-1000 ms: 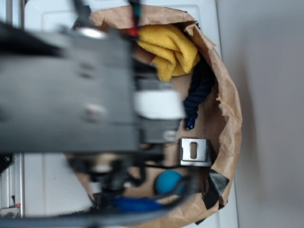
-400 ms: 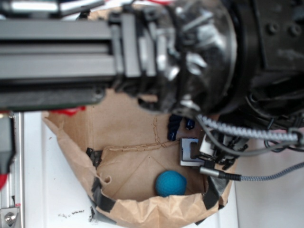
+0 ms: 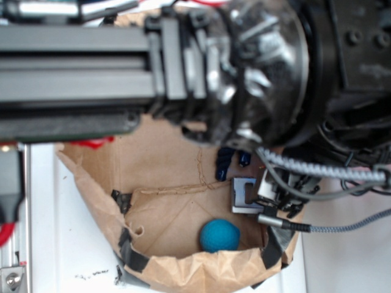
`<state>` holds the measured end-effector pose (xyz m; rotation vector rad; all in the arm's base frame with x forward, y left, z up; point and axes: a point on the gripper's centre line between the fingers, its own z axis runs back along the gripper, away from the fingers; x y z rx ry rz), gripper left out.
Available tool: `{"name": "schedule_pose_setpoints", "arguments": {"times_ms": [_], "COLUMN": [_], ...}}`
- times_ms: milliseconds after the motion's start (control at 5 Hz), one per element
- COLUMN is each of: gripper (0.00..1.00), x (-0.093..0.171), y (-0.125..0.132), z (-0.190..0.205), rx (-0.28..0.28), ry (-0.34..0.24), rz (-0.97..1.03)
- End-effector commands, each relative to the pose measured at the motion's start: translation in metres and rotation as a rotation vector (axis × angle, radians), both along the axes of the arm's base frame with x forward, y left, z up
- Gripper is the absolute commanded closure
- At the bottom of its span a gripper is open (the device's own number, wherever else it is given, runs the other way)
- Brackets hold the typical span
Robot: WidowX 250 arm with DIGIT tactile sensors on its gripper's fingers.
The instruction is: Grab the blue ball.
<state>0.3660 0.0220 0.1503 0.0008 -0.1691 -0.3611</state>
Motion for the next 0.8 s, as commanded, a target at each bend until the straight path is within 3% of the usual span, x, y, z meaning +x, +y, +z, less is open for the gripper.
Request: {"name": "schedule_pose_setpoints", "arguments": {"times_ms": [0,400,600], "gripper": [0.00,0.00,0.00], "x": [-0.013,-0.072,-0.079], "y": [-0.010,-0.001,0.005], "z": [0.020,0.027,0.025], "rx": [0.025,0.017,0.016], "ry": [-0.060,-0.166,-0.175], "rz": [-0.079,-0.236,-0.281]}}
